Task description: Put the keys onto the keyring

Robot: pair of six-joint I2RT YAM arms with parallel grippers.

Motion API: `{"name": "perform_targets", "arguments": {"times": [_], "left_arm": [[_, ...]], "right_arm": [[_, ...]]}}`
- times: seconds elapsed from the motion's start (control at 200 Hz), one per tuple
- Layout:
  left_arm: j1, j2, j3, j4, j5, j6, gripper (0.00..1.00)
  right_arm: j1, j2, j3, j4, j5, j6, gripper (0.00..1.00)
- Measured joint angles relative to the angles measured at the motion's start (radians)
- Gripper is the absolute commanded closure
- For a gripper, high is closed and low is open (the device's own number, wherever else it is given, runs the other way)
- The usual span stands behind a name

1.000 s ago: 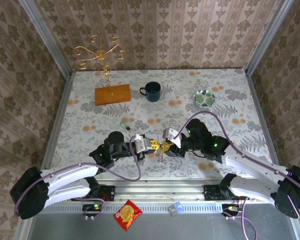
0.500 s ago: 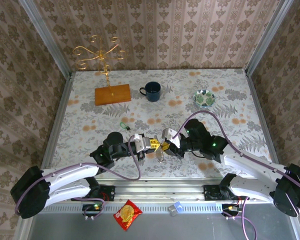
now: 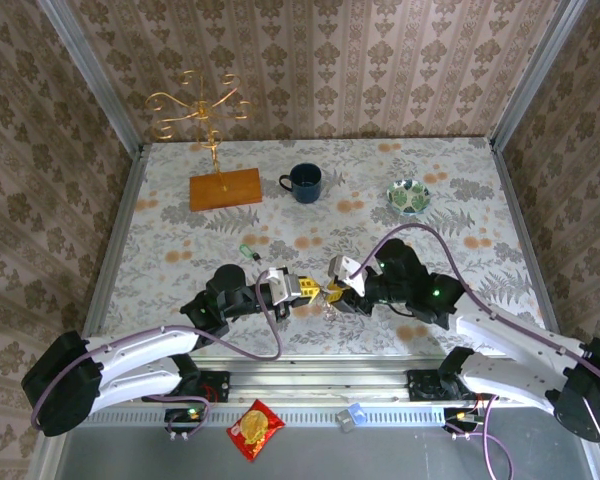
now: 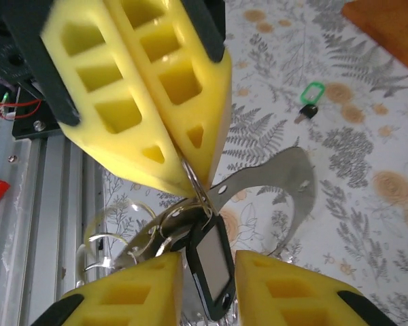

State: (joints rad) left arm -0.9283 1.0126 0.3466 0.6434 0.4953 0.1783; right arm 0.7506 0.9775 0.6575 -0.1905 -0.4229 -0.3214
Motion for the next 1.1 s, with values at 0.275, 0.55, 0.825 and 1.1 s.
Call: {"name": "perform_targets", "arguments": {"times": [0.275, 0.55, 0.825, 1.1], "left_arm": [[0.0, 0.0, 0.0, 0.0, 0.014, 0.0, 1.0], [0.0, 0.0, 0.0, 0.0, 0.036, -0.001, 1.0], [0.001, 0.002, 0.0, 0.001, 0.048, -0.007, 1.0], [0.008, 0.013, 0.0, 0.017, 0.058, -0.024, 1.0]], "right_arm": [[0.0, -0.054, 0.0, -0.019, 0.016, 0.001, 0.71], [0.0, -0.02, 0.0, 0.03, -0.008, 0.023, 0.71], [0.0, 0.021, 0.0, 0.069, -0.023, 0.035, 0.73], [0.0, 0.026, 0.0, 0.085, -0.038, 0.037, 0.82]]}}
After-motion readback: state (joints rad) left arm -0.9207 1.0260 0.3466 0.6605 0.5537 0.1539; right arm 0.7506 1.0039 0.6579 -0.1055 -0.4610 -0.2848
